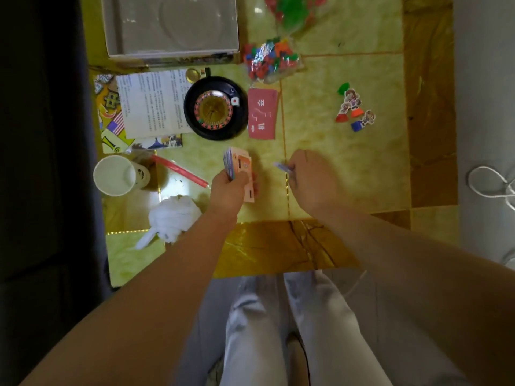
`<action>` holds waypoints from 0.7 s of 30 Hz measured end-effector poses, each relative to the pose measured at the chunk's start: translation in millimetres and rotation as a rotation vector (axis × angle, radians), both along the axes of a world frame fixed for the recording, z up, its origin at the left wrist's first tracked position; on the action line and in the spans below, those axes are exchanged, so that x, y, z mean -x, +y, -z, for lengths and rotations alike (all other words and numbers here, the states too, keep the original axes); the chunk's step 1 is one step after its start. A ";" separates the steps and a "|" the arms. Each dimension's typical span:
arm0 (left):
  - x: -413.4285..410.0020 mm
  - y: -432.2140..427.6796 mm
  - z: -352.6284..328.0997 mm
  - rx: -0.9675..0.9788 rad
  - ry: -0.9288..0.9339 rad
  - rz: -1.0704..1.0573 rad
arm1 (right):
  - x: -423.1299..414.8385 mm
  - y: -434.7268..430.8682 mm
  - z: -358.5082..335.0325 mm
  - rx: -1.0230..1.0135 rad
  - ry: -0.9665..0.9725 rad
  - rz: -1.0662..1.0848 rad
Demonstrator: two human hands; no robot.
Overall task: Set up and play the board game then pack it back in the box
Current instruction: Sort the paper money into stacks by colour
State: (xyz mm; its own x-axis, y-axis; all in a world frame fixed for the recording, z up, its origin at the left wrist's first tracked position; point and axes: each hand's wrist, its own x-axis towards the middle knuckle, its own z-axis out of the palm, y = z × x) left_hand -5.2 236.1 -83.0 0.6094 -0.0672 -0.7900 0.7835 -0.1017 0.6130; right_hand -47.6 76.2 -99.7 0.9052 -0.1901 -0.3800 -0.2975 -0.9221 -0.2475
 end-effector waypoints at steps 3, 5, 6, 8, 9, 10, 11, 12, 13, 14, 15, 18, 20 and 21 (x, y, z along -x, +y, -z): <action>10.5 8.3 6.1 -0.037 0.018 -0.004 | 19.2 19.6 23.9 0.164 0.125 -0.088; 14.3 12.5 8.5 -0.029 0.020 -0.011 | 27.1 25.4 34.9 0.205 0.129 -0.075; 15.5 13.9 9.8 -0.026 0.014 -0.009 | 29.0 26.2 37.8 0.206 0.097 -0.081; 17.8 16.2 13.1 -0.032 0.017 -0.006 | 30.6 24.1 41.3 0.184 -0.022 -0.105; 19.1 15.8 14.1 -0.036 0.027 -0.010 | 30.9 20.6 40.8 0.151 -0.075 -0.114; 20.3 15.2 14.8 -0.037 0.038 -0.021 | 30.9 17.0 38.2 0.099 -0.093 -0.119; 21.1 13.9 15.5 -0.034 0.050 -0.036 | 30.7 13.5 34.0 0.047 -0.093 -0.117; 21.5 12.6 16.0 -0.026 0.061 -0.055 | 30.3 10.1 28.8 -0.004 -0.080 -0.106; 21.2 10.0 15.9 -0.012 0.072 -0.071 | 29.0 6.3 23.9 -0.048 -0.066 -0.101; 21.1 7.8 15.7 0.008 0.080 -0.081 | 28.2 4.0 19.2 -0.090 -0.060 -0.103; 20.8 4.5 14.8 0.031 0.087 -0.081 | 27.0 1.7 14.3 -0.144 -0.040 -0.103; 18.5 -3.4 16.0 0.065 0.101 -0.036 | 19.8 1.1 10.5 -0.467 0.203 0.162; 16.3 -6.1 18.0 0.062 0.114 -0.031 | 13.0 3.3 8.1 -0.843 0.276 0.548; 15.8 -8.0 18.1 0.063 0.125 -0.038 | 11.2 1.7 8.0 -0.996 0.292 0.711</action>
State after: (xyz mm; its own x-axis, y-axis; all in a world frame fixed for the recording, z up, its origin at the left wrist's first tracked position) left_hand -21.0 228.1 -101.1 0.5092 -0.0976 -0.8551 0.8569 -0.0352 0.5143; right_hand -58.8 77.8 -107.7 0.5786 -0.1163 -0.8073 -0.8118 0.0133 -0.5838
